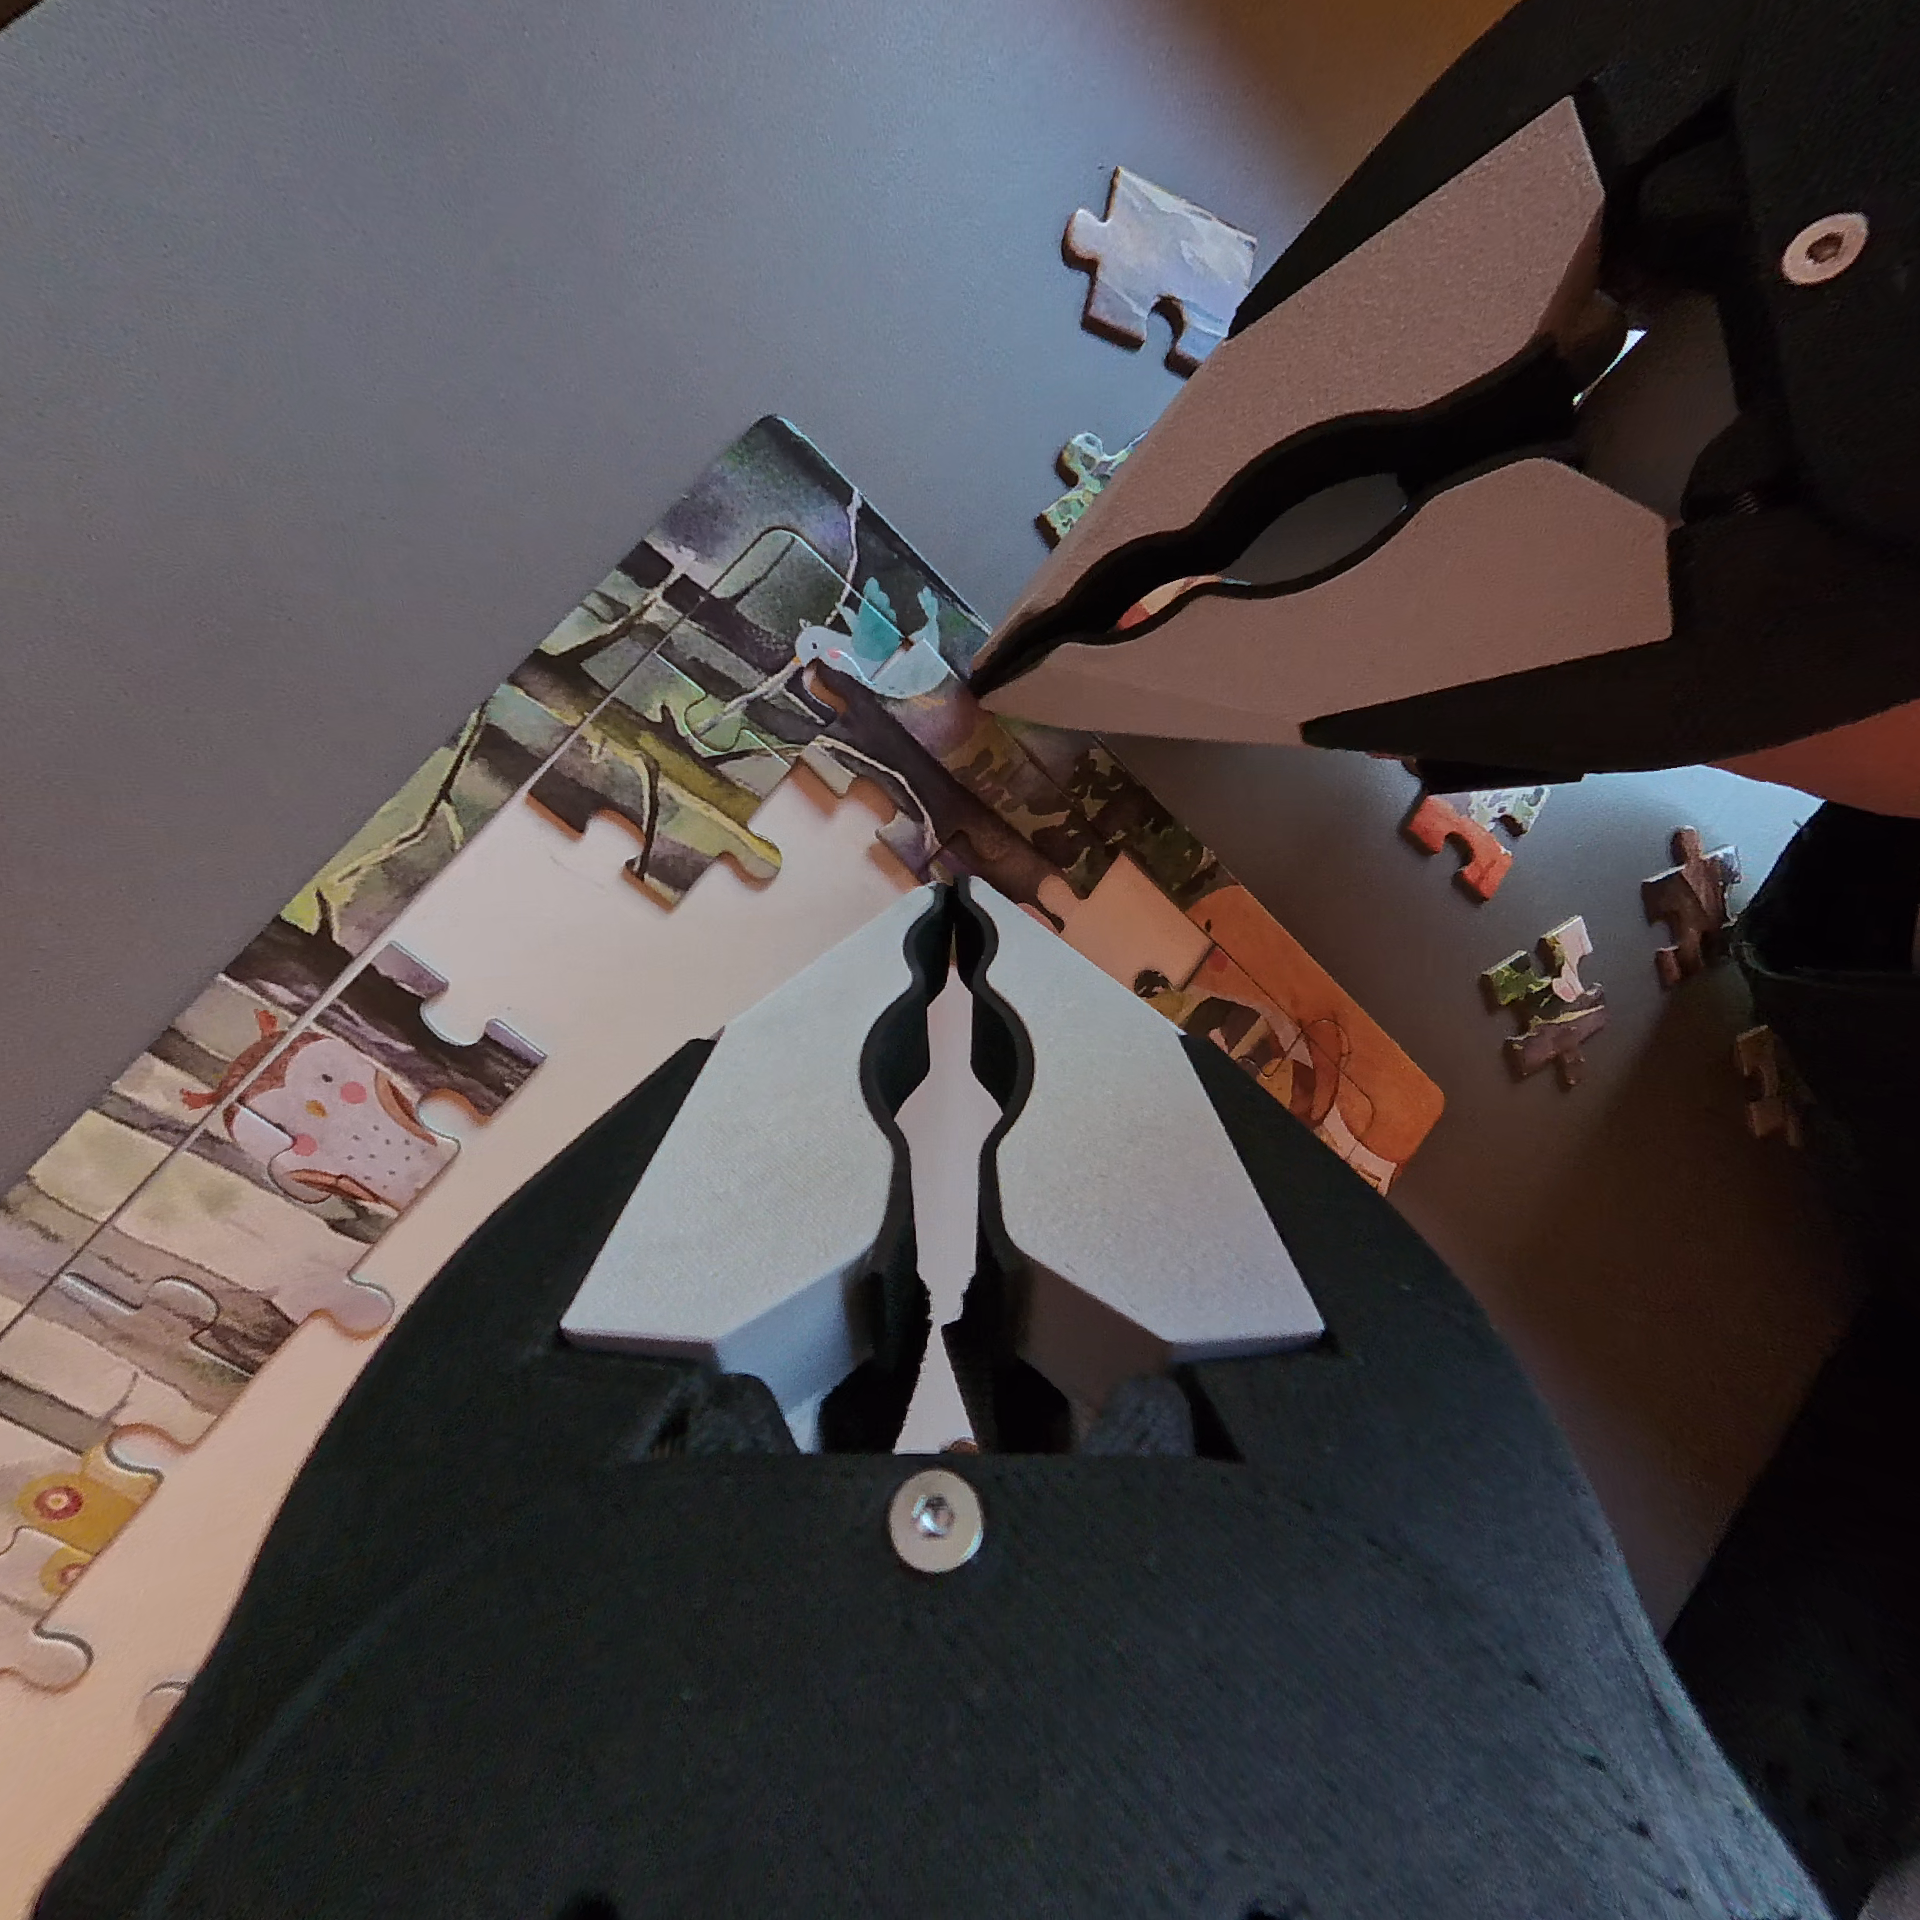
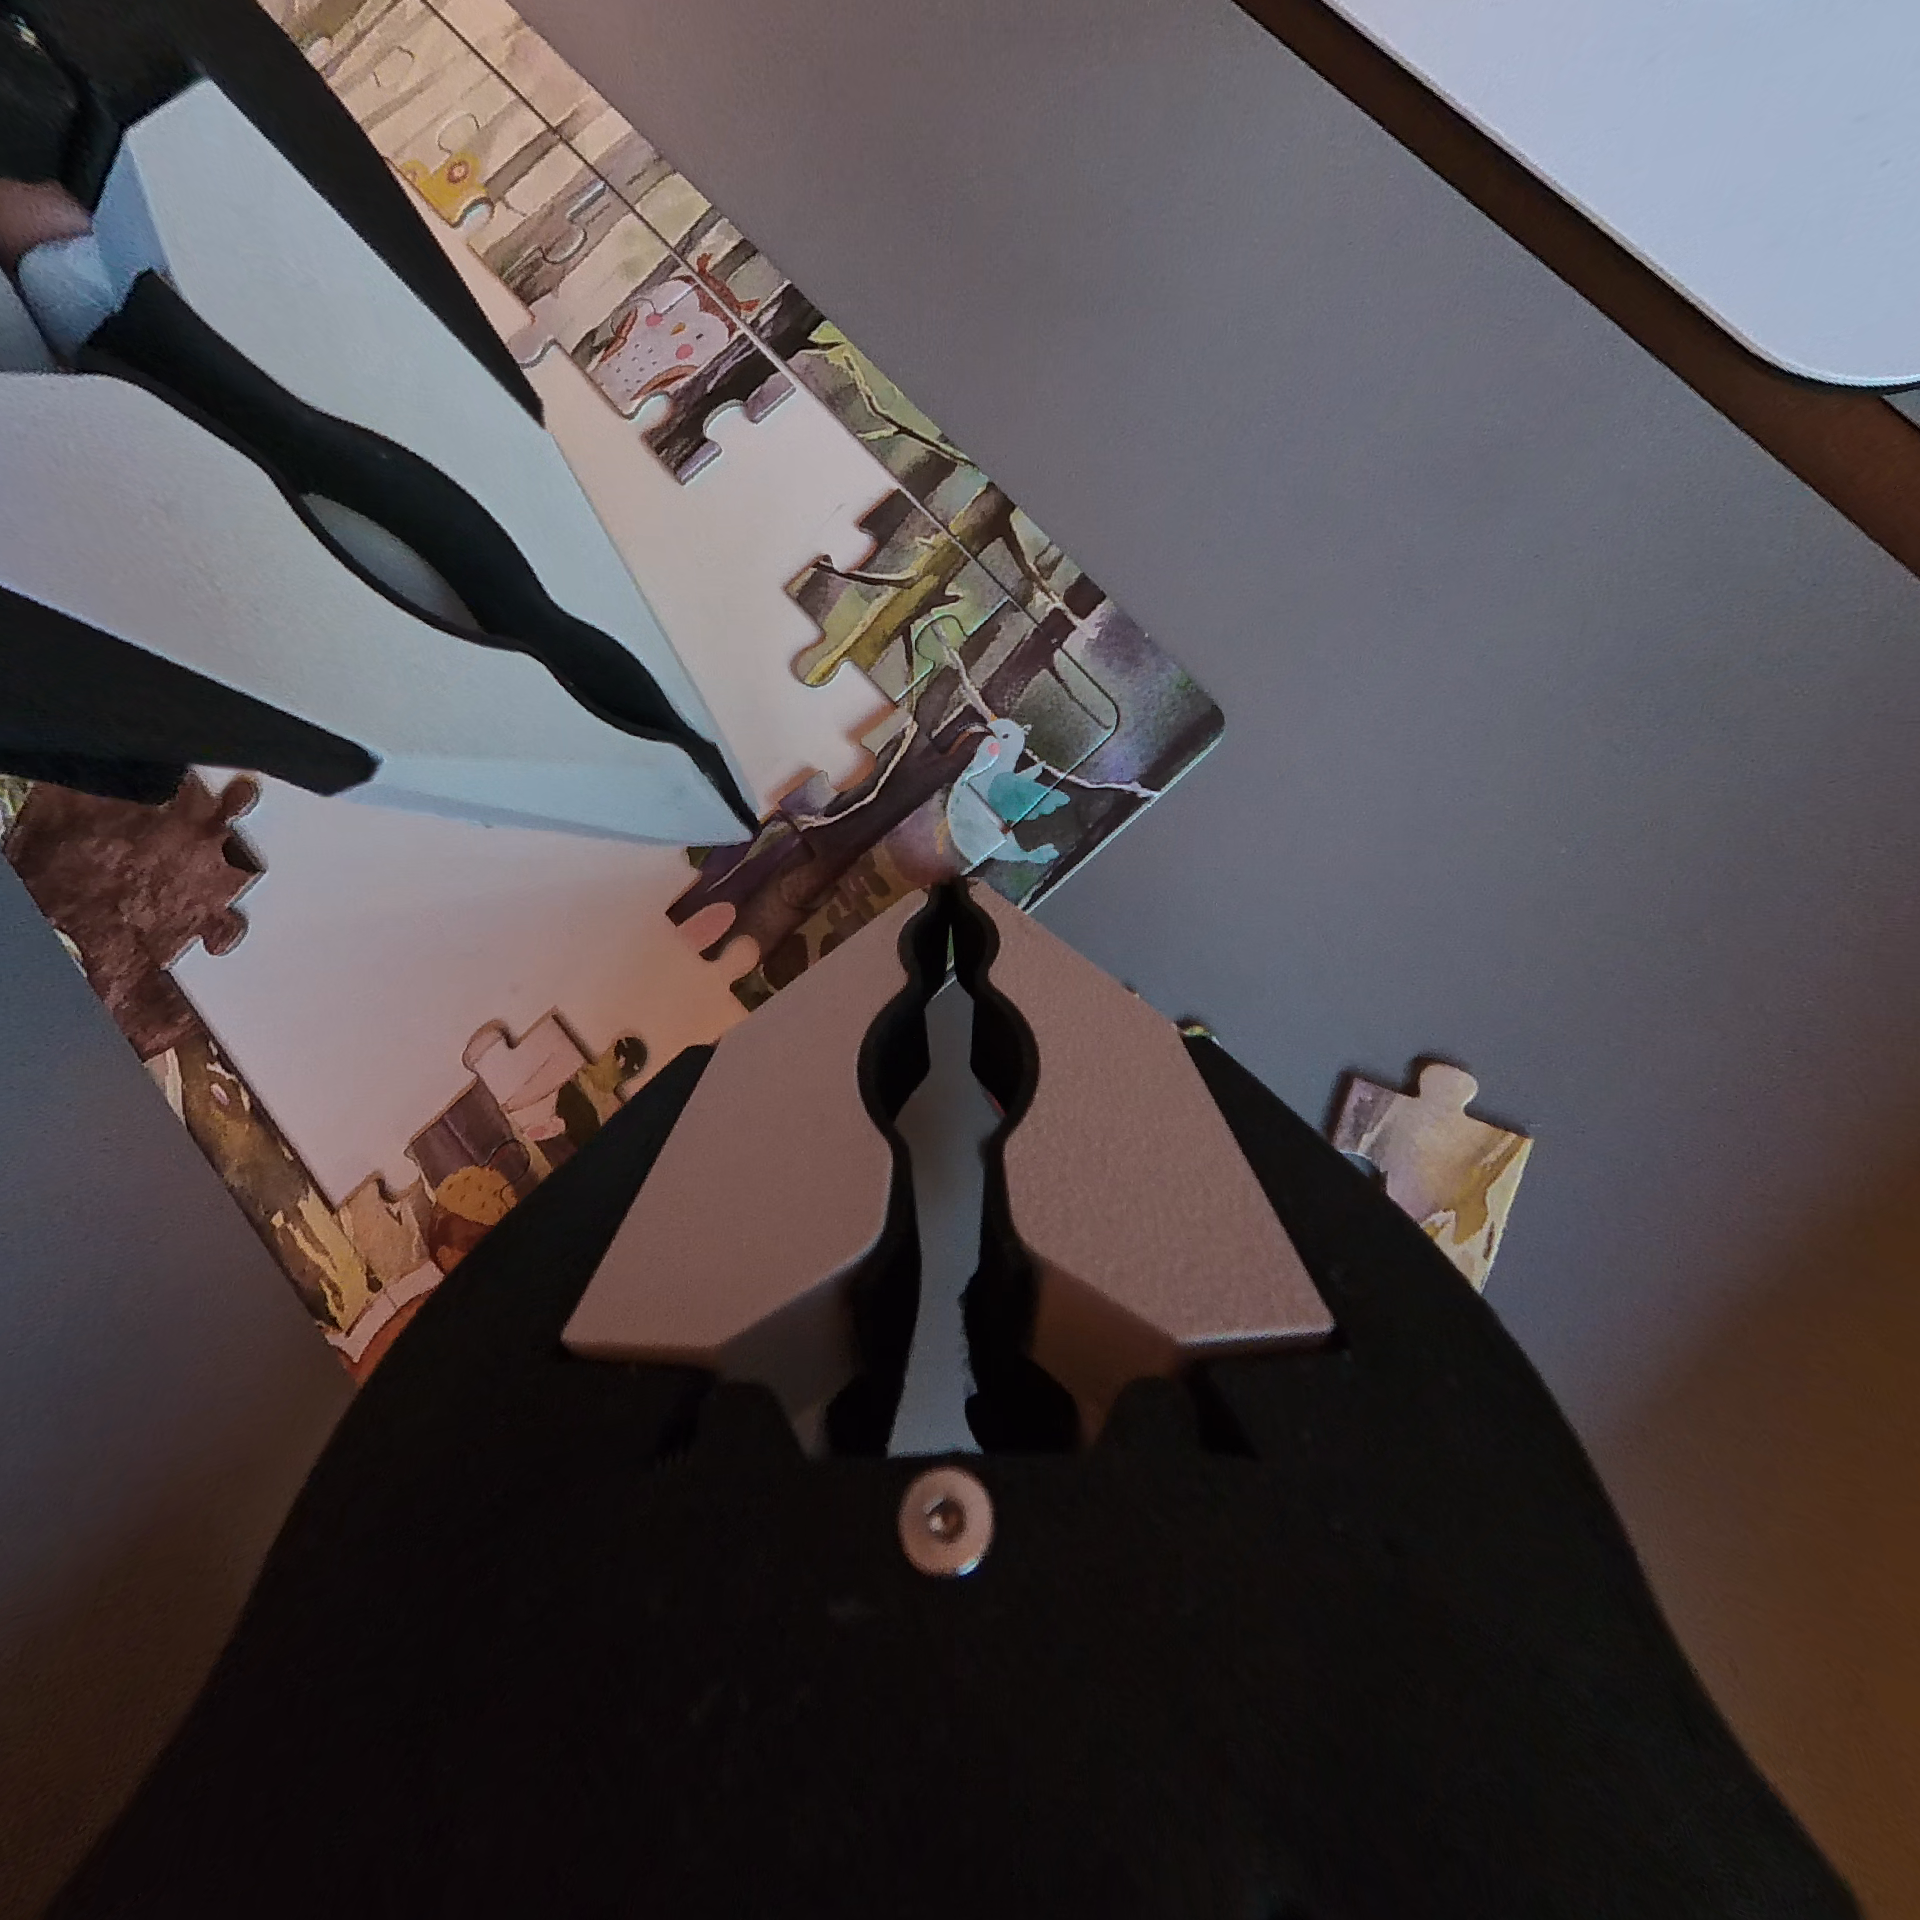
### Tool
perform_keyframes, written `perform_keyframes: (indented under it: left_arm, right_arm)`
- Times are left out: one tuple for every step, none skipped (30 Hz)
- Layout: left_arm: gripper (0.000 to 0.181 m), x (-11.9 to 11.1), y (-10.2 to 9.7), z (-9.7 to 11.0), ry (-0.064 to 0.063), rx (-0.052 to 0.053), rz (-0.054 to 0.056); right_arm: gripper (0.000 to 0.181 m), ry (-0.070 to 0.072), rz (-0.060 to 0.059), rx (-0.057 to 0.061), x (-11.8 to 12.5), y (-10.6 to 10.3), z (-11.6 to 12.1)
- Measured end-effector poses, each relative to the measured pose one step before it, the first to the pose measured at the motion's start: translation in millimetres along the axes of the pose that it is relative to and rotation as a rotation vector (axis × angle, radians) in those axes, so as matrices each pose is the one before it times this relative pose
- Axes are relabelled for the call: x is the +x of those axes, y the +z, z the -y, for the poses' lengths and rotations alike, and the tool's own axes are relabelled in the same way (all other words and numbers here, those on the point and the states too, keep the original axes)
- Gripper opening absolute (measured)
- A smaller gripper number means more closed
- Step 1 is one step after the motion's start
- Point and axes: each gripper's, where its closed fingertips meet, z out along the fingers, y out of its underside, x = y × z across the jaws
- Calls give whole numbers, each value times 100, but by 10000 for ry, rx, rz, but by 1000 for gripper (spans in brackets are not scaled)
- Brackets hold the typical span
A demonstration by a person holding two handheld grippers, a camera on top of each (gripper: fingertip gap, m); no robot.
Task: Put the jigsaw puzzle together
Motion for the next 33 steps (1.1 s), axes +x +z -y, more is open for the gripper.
perform_keyframes:
  left_arm:
    - [0, -30, 80, -67, 10, -37, 32]
    - [0, -11, 68, -67, 9, -36, 17]
    - [0, 21, 48, -28, 9, -13, -13]
    - [0, 79, 33, 22, 5, 13, -38]
    - [0, 82, 25, 19, -5, 17, -49]
    - [0, 72, 14, 12, -9, 8, -55]
    - [0, 36, -16, 18, -4, 20, -48]
    - [0, -83, -84, 0, -22, 19, 1]
    - [0, -211, -159, 55, -61, 51, 52]
    - [0, -266, -194, 125, -91, 102, 65]
    - [0, -254, -173, 110, -97, 90, 67]
    - [0, -195, -95, 42, -55, 42, 60]
    - [0, -96, -5, -13, 7, 4, 45]
    - [0, -35, 86, -43, 53, -25, 47]
    - [0, -54, 130, -54, 70, -33, 82]
    - [0, -56, 140, -48, 88, -31, 95]
    - [0, 3, 130, -50, 91, -28, 66]
    - [0, 47, 118, -9, 70, -10, 25]
    - [0, 105, 85, -7, 43, -6, -27]
    - [0, 96, 80, 1, 12, -2, -57]
    - [0, 63, 51, -15, -28, -2, -60]
    - [0, 25, 42, -5, -46, 12, -56]
    - [0, 45, 29, 23, -44, 34, -75]
    - [0, 45, 26, -2, -49, 10, -77]
    - [0, 14, 29, -4, -39, 8, -50]
    - [0, -4, 3, -13, -28, 4, -36]
    - [0, -1, -24, 4, -33, 9, -33]
    - [0, 2, -29, 11, -29, 6, -32]
    - [0, 38, -29, 13, -18, 12, -40]
    - [0, 29, -23, 10, -22, 9, -39]
    - [0, 12, -21, -28, -23, -20, -33]
    - [0, -35, -44, -63, -21, -36, -8]
    - [0, -64, -90, -4, -23, -1, 7]
  right_arm:
    - [0, 12, 21, 21, -15, 17, 20]
    - [0, 15, 25, 27, -17, 26, 36]
    - [0, 14, 20, 21, -13, 25, 15]
    - [0, 18, 19, 25, -10, 24, 33]
    - [0, 15, 20, 3, 0, -5, -13]
    - [0, -1, 4, -2, 23, -36, -8]
    - [0, -9, -40, -15, 83, -50, -33]
    - [0, -5, -46, -4, 98, -39, -28]
    - [0, 9, -15, 14, 59, -9, 5]
    - [0, 8, 5, 18, 4, 11, 10]
    - [0, 5, 5, 16, 6, 26, 12]
    - [0, -1, -2, 20, 3, 14, 28]
    - [0, -2, -7, 11, 11, 8, 15]
    - [0, 0, -1, -2, 8, 11, -3]
    - [0, 1, 2, 3, -9, -2, -2]
    - [0, 4, 3, 4, 1, -2, 1]
    - [0, 1, 1, 3, 5, -3, 0]
    - [0, 0, 0, -2, -1, -1, -2]
    - [0, -3, -1, -3, -4, 3, 0]
    - [0, -10, -3, -3, -2, -1, -6]
    - [0, -7, 0, -3, 6, 5, -11]
    - [0, 3, 4, 2, -2, 5, 9]
    - [0, 7, 6, 7, -5, 8, -1]
    - [0, 4, 7, 9, 2, -3, 5]
    - [0, 4, 8, 5, -5, 7, -3]
    - [0, 13, 9, 6, 7, -6, 1]
    - [0, 8, 8, 5, -7, 7, -3]
    - [0, 2, 6, 2, -2, -3, -1]
    - [0, 5, 1, 0, 10, -10, -9]
    - [0, -6, -23, -13, 34, -25, -6]
    - [0, -31, -97, -17, 138, -60, -5]
    - [0, -74, -135, 17, 166, -110, 70]
    - [0, -78, -61, 121, 12, -129, 239]
